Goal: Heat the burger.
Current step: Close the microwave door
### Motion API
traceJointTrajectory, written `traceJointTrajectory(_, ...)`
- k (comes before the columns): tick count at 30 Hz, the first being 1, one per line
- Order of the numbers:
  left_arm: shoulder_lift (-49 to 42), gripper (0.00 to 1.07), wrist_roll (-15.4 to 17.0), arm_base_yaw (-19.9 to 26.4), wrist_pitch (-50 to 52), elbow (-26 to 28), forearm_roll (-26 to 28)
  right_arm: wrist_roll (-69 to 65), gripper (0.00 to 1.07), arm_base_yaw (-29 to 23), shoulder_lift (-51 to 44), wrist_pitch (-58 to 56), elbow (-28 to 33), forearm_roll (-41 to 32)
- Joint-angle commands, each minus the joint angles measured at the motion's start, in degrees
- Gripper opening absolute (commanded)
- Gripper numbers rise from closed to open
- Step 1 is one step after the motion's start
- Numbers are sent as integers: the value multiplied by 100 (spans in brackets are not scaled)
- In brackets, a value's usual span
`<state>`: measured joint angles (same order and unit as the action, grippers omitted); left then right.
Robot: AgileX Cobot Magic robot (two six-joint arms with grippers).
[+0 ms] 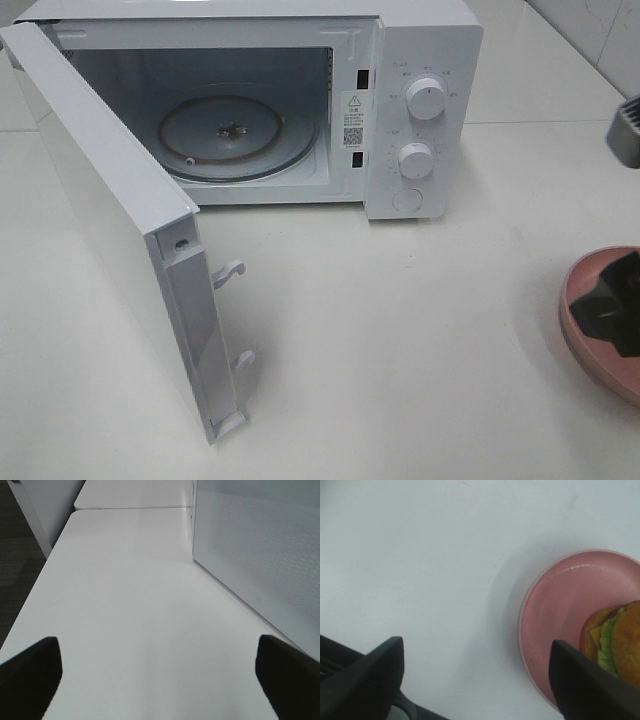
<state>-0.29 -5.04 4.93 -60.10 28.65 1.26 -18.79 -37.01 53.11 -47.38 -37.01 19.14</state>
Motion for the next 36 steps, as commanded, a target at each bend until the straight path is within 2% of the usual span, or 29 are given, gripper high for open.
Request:
traceJointTrajectory(1,-109,98,40,0,52,-11,23,160,76,6,-607,-590,-23,-103)
traceJointTrajectory(12,-109,98,40,0,52,-11,23,275,76,6,-1599,-1404,-23,-115)
traceJointTrajectory(14,-109,98,40,0,52,-11,23,292,76,6,-2005,-1656,-23,-115)
traceJointTrajectory(20,-109,98,40,0,52,-11,23,390,76,97,-2796,-1616,-6,-109)
traceJointTrajectory(22,-109,98,40,0,52,-11,23,636,76,464,-3231,-1524,172,-126)
traceJointTrajectory(23,-109,98,40,0,52,-11,23,636,76,464,-3231,-1524,172,-126)
traceJointTrajectory(24,-109,98,40,0,52,-11,23,928,76,751,-3529,-1444,338,-178)
traceJointTrajectory(26,-109,98,40,0,52,-11,23,1026,76,905,-3661,-1421,407,-252)
traceJointTrajectory(27,-109,98,40,0,52,-11,23,1175,76,1220,-3988,-1341,550,-527)
traceJointTrajectory(31,-109,98,40,0,52,-11,23,1341,76,1616,-4377,-1146,676,-1071)
traceJointTrajectory(32,-109,98,40,0,52,-11,23,1473,76,1925,-4618,-1014,745,-1341)
traceJointTrajectory(33,-109,98,40,0,52,-11,23,1473,76,1925,-4618,-1014,745,-1341)
traceJointTrajectory(35,-109,98,40,0,52,-11,23,1581,76,2343,-4899,-1014,791,-1329)
traceJointTrajectory(36,-109,98,40,0,52,-11,23,1581,76,2343,-4899,-1014,791,-1329)
